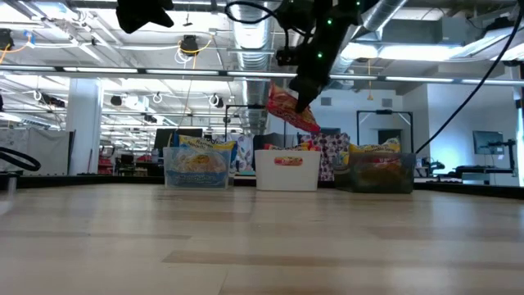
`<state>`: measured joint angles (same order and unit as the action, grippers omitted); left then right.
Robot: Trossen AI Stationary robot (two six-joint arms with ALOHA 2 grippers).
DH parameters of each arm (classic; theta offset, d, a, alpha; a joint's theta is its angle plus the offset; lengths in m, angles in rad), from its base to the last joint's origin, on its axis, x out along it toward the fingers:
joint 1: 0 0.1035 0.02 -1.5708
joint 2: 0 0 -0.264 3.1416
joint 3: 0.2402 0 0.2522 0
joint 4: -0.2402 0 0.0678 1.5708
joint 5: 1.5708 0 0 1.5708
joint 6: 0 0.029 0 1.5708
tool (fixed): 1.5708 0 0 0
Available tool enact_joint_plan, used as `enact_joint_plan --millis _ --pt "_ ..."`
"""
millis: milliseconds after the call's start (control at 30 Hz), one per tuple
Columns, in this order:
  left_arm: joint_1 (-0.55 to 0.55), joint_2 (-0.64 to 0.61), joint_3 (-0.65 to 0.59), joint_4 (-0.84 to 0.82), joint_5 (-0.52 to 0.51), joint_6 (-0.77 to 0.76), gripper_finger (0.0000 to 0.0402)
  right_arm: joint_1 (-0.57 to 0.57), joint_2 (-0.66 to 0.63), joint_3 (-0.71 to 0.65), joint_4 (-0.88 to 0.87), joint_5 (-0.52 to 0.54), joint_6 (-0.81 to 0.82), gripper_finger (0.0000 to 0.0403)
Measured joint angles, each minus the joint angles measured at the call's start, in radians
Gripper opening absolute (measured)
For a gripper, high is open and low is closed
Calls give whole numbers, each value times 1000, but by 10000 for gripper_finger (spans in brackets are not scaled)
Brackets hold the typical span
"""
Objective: Sort Maruchan noodles
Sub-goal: Put the red noodle pack into the white bin
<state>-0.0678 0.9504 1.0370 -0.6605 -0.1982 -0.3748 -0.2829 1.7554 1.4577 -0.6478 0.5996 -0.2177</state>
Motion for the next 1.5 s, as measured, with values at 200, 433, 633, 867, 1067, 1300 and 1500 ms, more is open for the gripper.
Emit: enact_joint_plan --millis 200,433,633,867,1067,1300,1500 --pt "0 0 0 0 0 0 144 0 1 -38 13 -19 34 4" --pt "0 0 0 0 0 13 144 1 1 -71 74 -52 34 4" --pt "0 0 0 0 0 13 144 12 1 -111 87 -78 81 4" --pt "0 0 0 0 0 13 144 14 1 -148 161 -79 143 4" --pt "0 0 -1 0 0 13 144 10 1 -172 164 -79 166 4" --pt "0 0 -1 0 0 12 144 5 1 -172 170 -79 161 17" --pt "0 0 -1 0 0 12 144 5 1 -172 170 -78 158 46"
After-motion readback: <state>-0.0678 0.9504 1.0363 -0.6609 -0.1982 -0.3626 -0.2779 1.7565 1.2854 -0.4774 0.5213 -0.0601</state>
